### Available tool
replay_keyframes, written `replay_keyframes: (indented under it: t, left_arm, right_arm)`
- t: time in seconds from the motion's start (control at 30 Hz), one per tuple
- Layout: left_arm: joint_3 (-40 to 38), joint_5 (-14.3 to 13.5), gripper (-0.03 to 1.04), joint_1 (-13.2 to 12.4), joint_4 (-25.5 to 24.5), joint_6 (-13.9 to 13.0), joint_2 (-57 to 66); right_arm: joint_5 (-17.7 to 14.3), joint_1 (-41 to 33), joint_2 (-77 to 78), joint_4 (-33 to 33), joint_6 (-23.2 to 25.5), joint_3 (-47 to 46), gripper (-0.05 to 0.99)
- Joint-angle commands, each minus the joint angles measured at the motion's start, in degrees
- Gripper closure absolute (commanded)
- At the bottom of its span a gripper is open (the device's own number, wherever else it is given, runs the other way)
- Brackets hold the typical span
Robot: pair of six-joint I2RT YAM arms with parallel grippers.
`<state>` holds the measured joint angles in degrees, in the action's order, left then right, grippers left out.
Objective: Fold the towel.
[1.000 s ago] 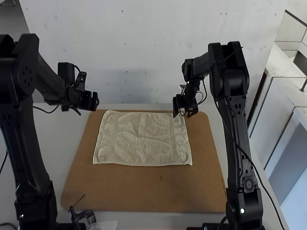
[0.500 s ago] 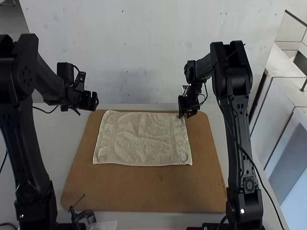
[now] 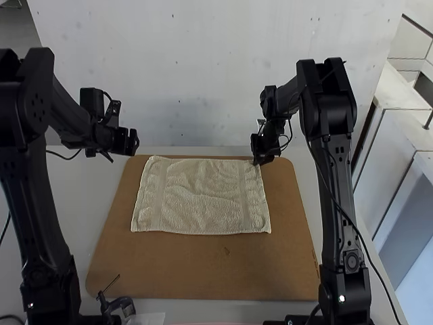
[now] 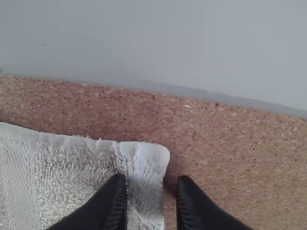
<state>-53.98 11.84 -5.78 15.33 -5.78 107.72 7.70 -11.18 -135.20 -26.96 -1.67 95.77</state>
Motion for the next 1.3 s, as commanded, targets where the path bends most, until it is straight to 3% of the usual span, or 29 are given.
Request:
replay_keyframes:
  t: [0.0, 0.1, 0.2, 0.5, 0.8, 1.13, 1.27]
  left_arm:
    - [0.19, 0.56, 0.06, -0.72, 0.66, -0.63, 0.74]
    - [0.19, 0.56, 0.06, -0.63, 0.75, -0.63, 0.82]
    - [0.36, 0.64, 0.06, -0.63, 0.75, -0.63, 1.0]
    - [0.19, 0.82, 0.06, 1.04, 0.49, -0.72, 1.0]
    - [-7.64, 0.82, 0.07, 3.58, -9.53, -1.16, 5.13]
    - [-14.49, 1.17, 0.07, 6.84, -16.65, -1.6, 8.91]
    - [-16.16, 1.7, 0.09, 7.98, -19.02, -0.28, 10.58]
  right_arm:
    - [4.07, -1.74, 0.64, -0.11, 1.58, -0.93, 0.74]
    - [4.07, -2.09, 0.64, 0.33, 1.67, -1.11, 0.87]
    - [3.98, -2.27, 0.64, 0.68, 1.76, -1.2, 0.91]
    - [3.63, -2.09, 1.34, 3.49, 1.67, -3.48, 0.91]
    - [3.98, -2.0, 1.95, 4.46, 1.67, -5.24, 0.91]
    - [4.16, -1.48, 2.39, 6.66, 1.5, -7.17, 0.91]
    - [4.25, -1.39, 2.39, 6.66, 1.5, -7.17, 0.91]
